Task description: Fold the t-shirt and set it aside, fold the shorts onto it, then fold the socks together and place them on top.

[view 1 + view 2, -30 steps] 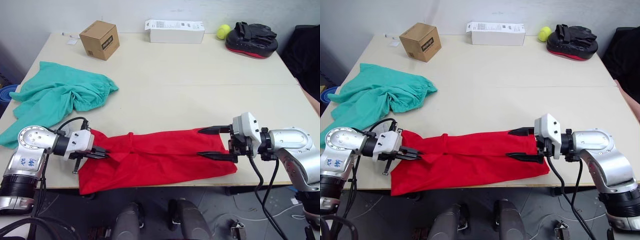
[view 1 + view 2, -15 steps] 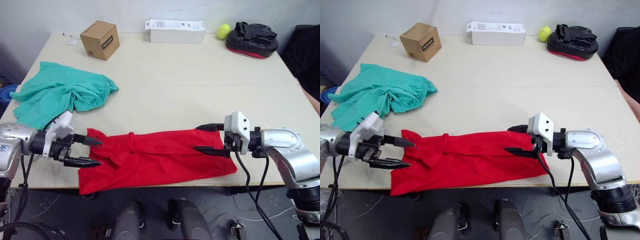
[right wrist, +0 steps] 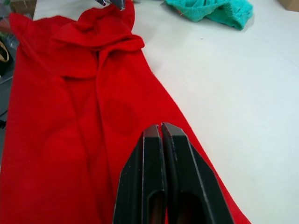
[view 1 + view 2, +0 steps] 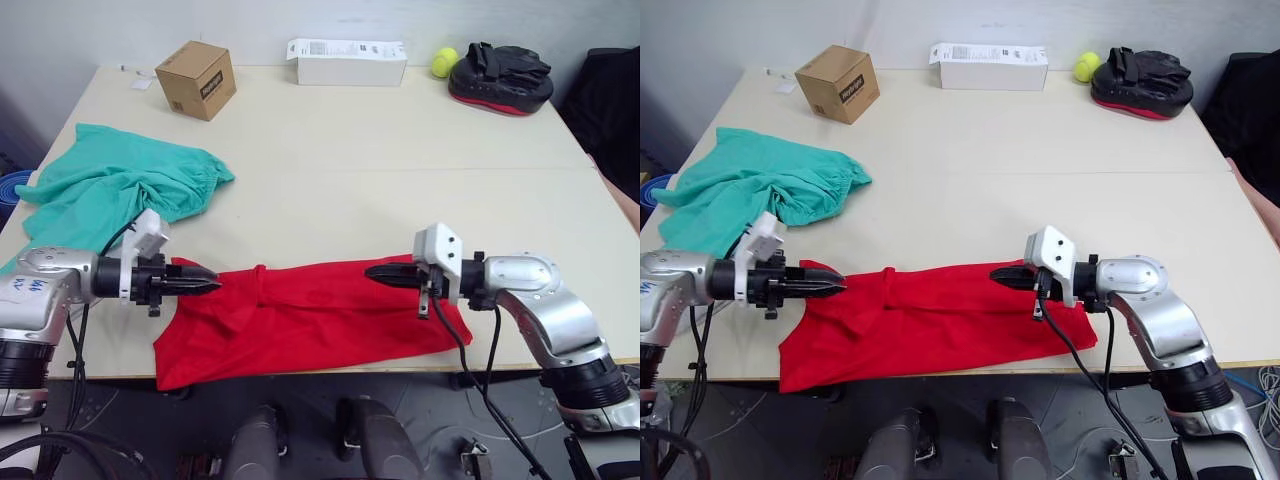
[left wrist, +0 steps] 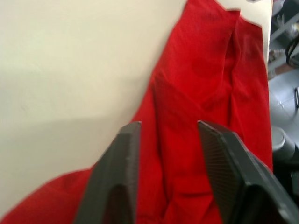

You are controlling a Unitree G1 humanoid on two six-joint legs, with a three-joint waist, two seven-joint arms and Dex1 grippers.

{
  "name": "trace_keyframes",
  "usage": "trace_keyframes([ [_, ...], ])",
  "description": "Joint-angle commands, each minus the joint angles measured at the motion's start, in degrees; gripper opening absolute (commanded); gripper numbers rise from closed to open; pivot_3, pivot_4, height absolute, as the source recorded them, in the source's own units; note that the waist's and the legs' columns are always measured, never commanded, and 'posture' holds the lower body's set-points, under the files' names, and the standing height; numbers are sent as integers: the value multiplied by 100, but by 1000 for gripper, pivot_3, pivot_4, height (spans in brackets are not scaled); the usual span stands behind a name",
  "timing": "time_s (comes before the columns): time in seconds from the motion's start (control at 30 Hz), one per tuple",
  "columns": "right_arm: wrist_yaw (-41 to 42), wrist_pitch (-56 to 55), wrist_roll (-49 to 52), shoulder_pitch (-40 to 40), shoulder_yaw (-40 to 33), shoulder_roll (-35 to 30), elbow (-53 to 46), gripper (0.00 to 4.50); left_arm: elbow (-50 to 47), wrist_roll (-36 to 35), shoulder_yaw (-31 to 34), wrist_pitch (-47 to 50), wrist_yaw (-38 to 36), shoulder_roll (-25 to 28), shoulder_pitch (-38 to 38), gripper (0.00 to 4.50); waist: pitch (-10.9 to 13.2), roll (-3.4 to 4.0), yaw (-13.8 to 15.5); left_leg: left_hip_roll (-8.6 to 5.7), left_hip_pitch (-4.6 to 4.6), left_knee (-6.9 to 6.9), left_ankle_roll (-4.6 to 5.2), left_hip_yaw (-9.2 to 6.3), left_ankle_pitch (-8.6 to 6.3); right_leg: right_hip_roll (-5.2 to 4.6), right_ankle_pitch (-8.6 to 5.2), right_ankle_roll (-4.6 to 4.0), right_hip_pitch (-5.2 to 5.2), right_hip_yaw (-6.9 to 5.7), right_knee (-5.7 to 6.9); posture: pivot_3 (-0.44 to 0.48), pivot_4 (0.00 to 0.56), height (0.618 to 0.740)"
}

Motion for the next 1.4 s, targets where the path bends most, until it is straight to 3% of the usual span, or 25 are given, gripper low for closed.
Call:
trace_keyframes([
  [0.03, -97, -54, -213, -121, 118, 112, 189, 0, 293, 320, -91, -394, 161, -123, -146, 253, 0, 0, 11, -2, 0, -1, 2, 0, 0, -2, 0, -1, -1, 1, 0, 0, 150, 740],
  [0.07, -129, -79, -294, -129, 172, 154, 270, 0, 418, 384, -106, -469, 210, -175, -206, 23, 0, 0, 17, -2, 0, 0, 2, 0, 0, -5, 0, -1, 0, 2, 1, 0, 150, 740],
  [0.33, -333, -162, -1064, 34, 571, 96, 805, 0, 779, 1211, -696, -1258, 16, -63, 64, 23, -2, 2, 14, -3, -3, -2, 6, 0, -4, -7, 0, -1, -2, 1, -1, 0, 150, 740],
  [0.57, -525, -555, -1388, 268, 55, -616, 1474, 0, 1414, 1970, -959, -2517, 315, -73, 190, 23, -66, 47, 16, -2, 18, -2, 41, 0, -28, -11, -2, -5, 16, 2, -3, 0, 150, 740],
  [0.67, -471, -826, -1436, 257, -35, -803, 1773, 0, 1553, 1912, -899, -2802, 272, -108, 189, 23, -78, 62, -5, -1, 51, -6, 18, 2, -44, -10, -9, -17, 41, 1, -4, 0, 150, 740],
  [0.77, -233, -709, -1044, 47, -116, -580, 1610, 0, 1492, 1733, -796, -2790, 222, -180, 178, 23, -79, 64, -32, 7, 120, -25, 1, 0, -55, -3, -27, -41, 100, -1, -9, 0, 150, 740],
  [0.9, -216, 3, -468, -495, 20, 146, 862, 0, 1309, 1496, -623, -2704, 151, -291, 199, 23, -74, 74, -103, 10, 119, -38, -7, -2, -45, 4, -30, -44, 91, 0, 3, 0, 150, 740],
  [1.03, -264, 497, -627, -739, 509, 559, 459, 0, 663, 989, -360, -1957, 15, -349, 173, 23, -70, 76, -89, 10, 102, -41, 11, -9, -27, 4, -35, -36, 75, -5, 15, 0, 150, 740],
  [1.2, -378, 293, -1275, -721, 1046, 539, 899, 0, 135, 813, -392, -1133, 208, -487, 19, 23, -71, 70, 15, 2, 66, -10, 11, -15, -49, -4, -35, -29, 67, -8, -1, 0, 150, 740],
  [1.4, -512, 37, -1749, -692, 1200, 463, 1471, 0, 182, 1096, -657, -995, 440, -762, -299, 23, -74, 65, 18, -5, 14, 13, 21, -3, -47, -8, -20, -2, 26, -3, -6, 0, 150, 740],
])
